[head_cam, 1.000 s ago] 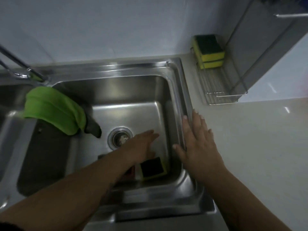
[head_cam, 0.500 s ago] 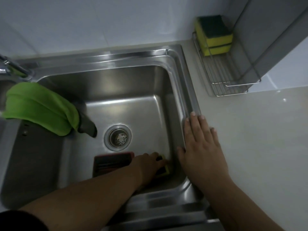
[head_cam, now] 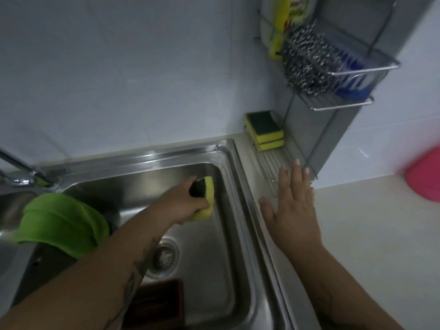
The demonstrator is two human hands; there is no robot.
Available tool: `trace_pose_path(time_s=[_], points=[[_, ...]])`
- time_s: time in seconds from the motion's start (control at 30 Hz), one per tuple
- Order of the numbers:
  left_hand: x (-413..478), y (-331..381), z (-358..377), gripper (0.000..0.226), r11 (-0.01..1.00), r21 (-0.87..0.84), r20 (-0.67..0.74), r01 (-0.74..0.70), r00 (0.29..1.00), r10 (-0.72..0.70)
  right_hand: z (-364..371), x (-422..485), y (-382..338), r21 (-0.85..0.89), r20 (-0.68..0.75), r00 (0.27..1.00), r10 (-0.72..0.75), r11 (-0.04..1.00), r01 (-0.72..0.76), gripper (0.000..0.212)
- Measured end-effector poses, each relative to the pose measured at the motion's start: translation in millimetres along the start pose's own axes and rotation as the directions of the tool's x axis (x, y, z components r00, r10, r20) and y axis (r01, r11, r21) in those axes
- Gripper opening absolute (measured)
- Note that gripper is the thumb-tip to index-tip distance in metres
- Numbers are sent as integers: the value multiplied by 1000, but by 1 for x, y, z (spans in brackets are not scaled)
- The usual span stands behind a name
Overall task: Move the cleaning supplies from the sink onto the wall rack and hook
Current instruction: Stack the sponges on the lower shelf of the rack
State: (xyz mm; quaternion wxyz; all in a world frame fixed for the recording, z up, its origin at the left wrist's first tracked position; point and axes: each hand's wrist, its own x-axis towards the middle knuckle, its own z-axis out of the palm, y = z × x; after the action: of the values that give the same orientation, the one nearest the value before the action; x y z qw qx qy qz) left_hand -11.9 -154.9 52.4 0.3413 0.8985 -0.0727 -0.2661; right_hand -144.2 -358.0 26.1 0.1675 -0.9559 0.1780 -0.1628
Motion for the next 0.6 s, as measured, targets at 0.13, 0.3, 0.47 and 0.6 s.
trace_pose_path(time_s=[0.13,0.3,0.47,0.6], points=[[32,85,-20,82,990,-6,-85,-142,986,141,13,21,16,-122,-25,999,23,992,-26,73],[74,167,-8,81,946,102,-136,-307,938,319,36,24,26,-125,-73,997,34,991,-43,68],[115,207,18,62,904,334,-188,-269,920,343,48,25,29,-99,-122,992,27,994,-39,65],[136,210,39,47,845,491,-180,-210,925,334,52,26,31,-73,-167,986,9,997,-22,64]])
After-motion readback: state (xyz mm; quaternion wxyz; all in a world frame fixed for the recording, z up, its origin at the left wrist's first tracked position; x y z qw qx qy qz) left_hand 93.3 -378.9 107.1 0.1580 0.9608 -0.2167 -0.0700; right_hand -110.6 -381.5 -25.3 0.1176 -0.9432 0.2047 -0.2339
